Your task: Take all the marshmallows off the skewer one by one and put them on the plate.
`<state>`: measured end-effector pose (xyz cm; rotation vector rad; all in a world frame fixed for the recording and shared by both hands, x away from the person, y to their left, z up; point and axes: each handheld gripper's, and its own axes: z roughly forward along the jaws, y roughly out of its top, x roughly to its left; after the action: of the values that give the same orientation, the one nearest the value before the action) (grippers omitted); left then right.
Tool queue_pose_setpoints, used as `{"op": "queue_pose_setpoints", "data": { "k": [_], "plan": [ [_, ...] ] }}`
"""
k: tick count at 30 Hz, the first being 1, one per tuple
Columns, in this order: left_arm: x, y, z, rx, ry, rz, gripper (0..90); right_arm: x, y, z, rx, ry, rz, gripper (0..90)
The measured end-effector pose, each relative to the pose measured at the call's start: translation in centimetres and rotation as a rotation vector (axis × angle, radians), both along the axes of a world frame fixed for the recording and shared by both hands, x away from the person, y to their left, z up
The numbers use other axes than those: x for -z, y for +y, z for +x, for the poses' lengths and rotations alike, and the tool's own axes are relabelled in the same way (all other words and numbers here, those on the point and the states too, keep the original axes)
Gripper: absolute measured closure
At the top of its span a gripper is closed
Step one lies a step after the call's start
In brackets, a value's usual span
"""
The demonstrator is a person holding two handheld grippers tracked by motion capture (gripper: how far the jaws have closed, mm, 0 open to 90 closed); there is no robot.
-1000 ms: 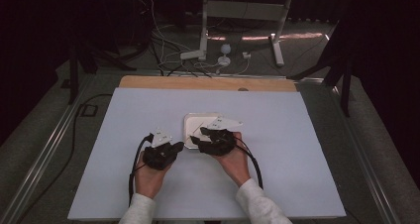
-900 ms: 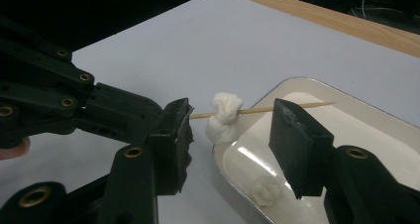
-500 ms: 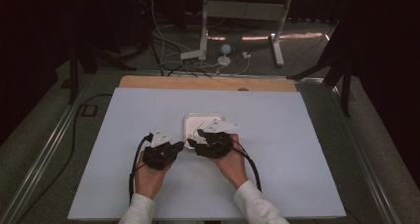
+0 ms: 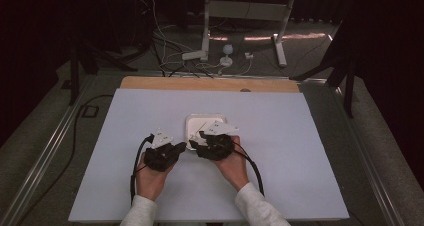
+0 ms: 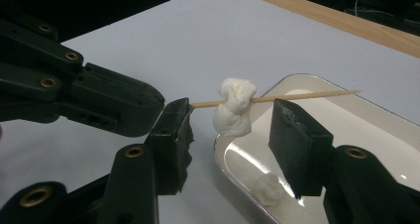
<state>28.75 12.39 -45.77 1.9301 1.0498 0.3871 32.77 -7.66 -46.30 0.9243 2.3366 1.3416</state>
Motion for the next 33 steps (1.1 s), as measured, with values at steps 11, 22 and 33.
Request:
{"op": "queue_pose_setpoints", "data": {
  "k": [11,22,33],
  "plan": [
    [0.0,0.0,0.0,-0.002,0.002,-0.006,89.8,0.1,0.1,0.0,0.01,-0.005,0.0,58.9],
    [0.1,0.0,0.0,-0.002,0.018,-0.007,90.0,0.2,0.2,0.1,0.011,-0.006,-0.019,77.6],
    [0.0,0.0,0.0,-0.034,0.012,-0.007,90.0,0.2,1.2,-0.1,0.063,-0.078,-0.088,82.9]
  ]
}}
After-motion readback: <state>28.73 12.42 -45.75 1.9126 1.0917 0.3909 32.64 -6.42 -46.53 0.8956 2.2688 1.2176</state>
